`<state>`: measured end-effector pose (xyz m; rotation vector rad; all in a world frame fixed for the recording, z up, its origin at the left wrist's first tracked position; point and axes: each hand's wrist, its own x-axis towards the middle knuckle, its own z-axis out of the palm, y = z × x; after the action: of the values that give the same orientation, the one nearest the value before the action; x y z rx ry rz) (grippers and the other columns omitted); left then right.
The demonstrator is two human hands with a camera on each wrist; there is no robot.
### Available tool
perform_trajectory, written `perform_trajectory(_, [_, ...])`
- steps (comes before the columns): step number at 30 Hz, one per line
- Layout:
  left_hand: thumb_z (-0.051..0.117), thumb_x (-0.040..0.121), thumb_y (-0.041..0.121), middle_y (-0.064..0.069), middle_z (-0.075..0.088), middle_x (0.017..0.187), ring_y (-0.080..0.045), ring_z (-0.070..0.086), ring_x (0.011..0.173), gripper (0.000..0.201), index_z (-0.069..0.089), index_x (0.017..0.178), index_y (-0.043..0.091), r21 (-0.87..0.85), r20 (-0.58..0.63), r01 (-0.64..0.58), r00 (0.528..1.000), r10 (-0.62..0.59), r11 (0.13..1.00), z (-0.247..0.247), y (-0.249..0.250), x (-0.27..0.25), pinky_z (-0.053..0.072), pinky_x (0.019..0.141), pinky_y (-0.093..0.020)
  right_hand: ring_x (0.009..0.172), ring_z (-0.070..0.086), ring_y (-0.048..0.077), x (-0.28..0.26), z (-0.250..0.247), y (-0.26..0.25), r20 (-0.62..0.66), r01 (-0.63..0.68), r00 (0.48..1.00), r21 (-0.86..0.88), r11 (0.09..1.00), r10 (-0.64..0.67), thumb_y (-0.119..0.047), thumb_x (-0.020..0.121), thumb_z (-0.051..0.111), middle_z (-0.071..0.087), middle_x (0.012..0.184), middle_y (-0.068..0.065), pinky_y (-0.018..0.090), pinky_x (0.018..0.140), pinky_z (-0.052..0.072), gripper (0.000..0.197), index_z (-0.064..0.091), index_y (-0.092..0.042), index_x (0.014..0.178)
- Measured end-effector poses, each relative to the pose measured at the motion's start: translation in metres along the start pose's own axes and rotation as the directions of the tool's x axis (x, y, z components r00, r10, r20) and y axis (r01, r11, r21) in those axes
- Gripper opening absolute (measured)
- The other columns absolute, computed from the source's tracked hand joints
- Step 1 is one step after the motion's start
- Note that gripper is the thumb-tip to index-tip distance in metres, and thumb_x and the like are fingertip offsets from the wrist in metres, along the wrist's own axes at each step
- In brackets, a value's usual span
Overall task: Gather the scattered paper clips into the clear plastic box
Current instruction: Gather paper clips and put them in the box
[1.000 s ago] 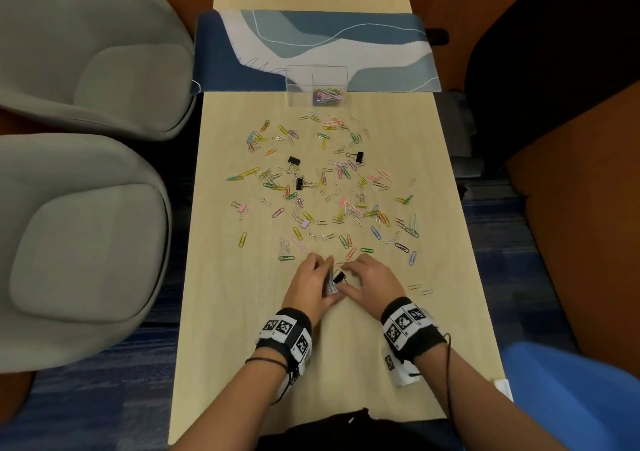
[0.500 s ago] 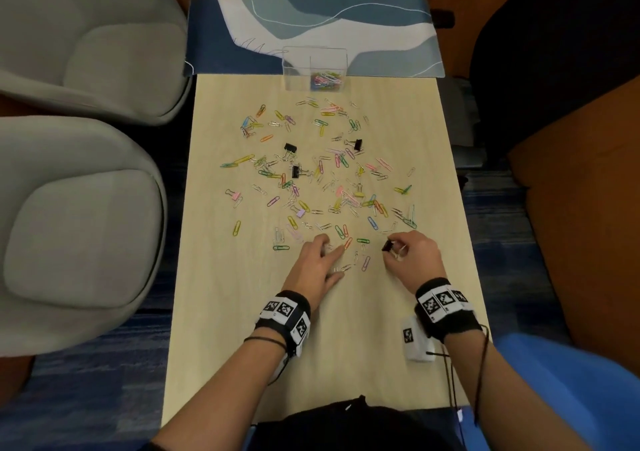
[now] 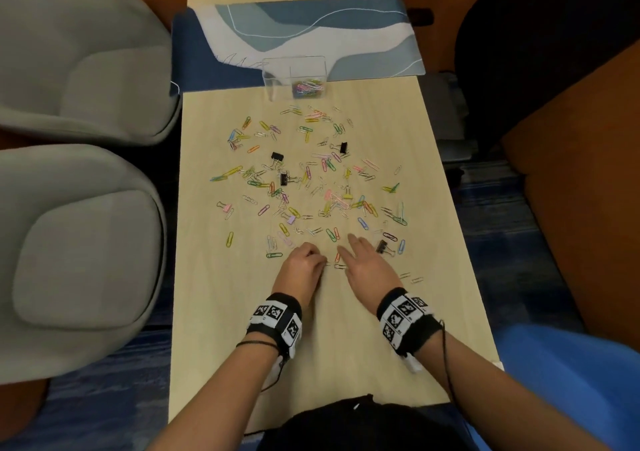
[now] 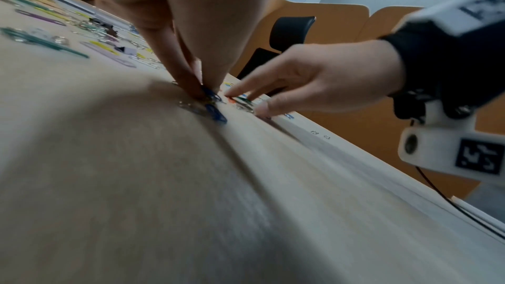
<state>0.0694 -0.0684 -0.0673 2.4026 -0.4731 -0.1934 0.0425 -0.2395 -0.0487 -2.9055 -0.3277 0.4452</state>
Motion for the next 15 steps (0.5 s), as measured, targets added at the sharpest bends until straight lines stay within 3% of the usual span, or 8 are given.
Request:
perform_trajectory(3, [0.054, 0.095, 0.02, -0.005, 0.059, 0.102, -0.021, 0.058, 0.088, 0.024, 0.072, 0.102, 0.005, -0.004, 0.035, -0.04, 0.999, 0.04, 0.999, -0.004, -0.002, -0.009, 0.051, 0.082, -0.035, 0.109, 0.06, 0.034, -0.014, 0.002, -0.001, 0.035, 0.027, 0.999, -0.046, 0.999, -0.025, -0.017, 0.064, 0.083, 0.06, 0.122, 0.02, 0.036, 0.087, 0.055, 0.055, 0.065, -0.006, 0.115])
perform_trajectory(5, [0.055, 0.093, 0.02, -0.006, 0.056, 0.114, -0.021, 0.054, 0.098, 0.029, 0.067, 0.115, 0.006, 0.061, 0.108, -0.088, 0.991, 0.081, 0.994, -0.009, -0.003, -0.016, 0.049, 0.089, -0.034, 0.103, 0.063, 0.033, -0.02, 0.002, -0.003, 0.027, 0.04, 0.999, -0.097, 0.995, -0.038, -0.009, 0.056, 0.085, 0.063, 0.117, 0.02, 0.033, 0.078, 0.056, 0.059, 0.067, -0.005, 0.112])
perform_trajectory(9, [0.061, 0.085, 0.027, -0.005, 0.048, 0.13, -0.023, 0.045, 0.114, 0.051, 0.055, 0.134, 0.014, 0.242, 0.246, -0.138, 0.966, 0.077, 0.961, -0.02, -0.006, -0.024, 0.046, 0.096, -0.032, 0.101, 0.062, 0.039, -0.02, -0.001, -0.014, 0.004, 0.019, 1.0, -0.127, 0.992, -0.018, 0.008, 0.058, 0.063, 0.061, 0.117, 0.027, 0.036, 0.075, 0.057, 0.069, 0.059, -0.004, 0.126])
perform_trajectory(10, [0.062, 0.086, 0.028, -0.004, 0.048, 0.129, -0.023, 0.045, 0.112, 0.05, 0.055, 0.134, 0.016, 0.258, 0.239, -0.13, 0.969, 0.067, 0.957, -0.02, -0.006, -0.026, 0.046, 0.094, -0.031, 0.1, 0.062, 0.041, -0.021, -0.001, -0.018, 0.018, 0.014, 1.0, -0.152, 0.988, -0.012, 0.007, 0.059, 0.058, 0.06, 0.117, 0.029, 0.038, 0.076, 0.057, 0.066, 0.06, -0.003, 0.125])
perform_trajectory(12, [0.067, 0.086, 0.024, -0.006, 0.052, 0.124, -0.024, 0.05, 0.104, 0.043, 0.061, 0.128, 0.015, 0.249, 0.188, -0.109, 0.98, 0.062, 0.962, -0.018, -0.008, -0.028, 0.051, 0.085, -0.033, 0.096, 0.063, 0.043, -0.023, 0.0, -0.024, 0.074, 0.011, 0.997, -0.198, 0.98, 0.004, 0.003, 0.058, 0.063, 0.06, 0.116, 0.032, 0.04, 0.076, 0.058, 0.06, 0.064, 0.0, 0.118])
perform_trajectory(15, [0.076, 0.081, 0.015, -0.01, 0.061, 0.111, -0.027, 0.057, 0.09, 0.03, 0.071, 0.11, 0.01, 0.202, 0.077, -0.082, 0.995, 0.067, 0.976, -0.01, -0.011, -0.028, 0.056, 0.071, -0.034, 0.085, 0.066, 0.035, -0.02, -0.002, -0.023, 0.112, 0.027, 0.994, -0.218, 0.976, -0.003, 0.002, 0.05, 0.074, 0.065, 0.107, 0.027, 0.032, 0.059, 0.056, 0.056, 0.07, -0.001, 0.105])
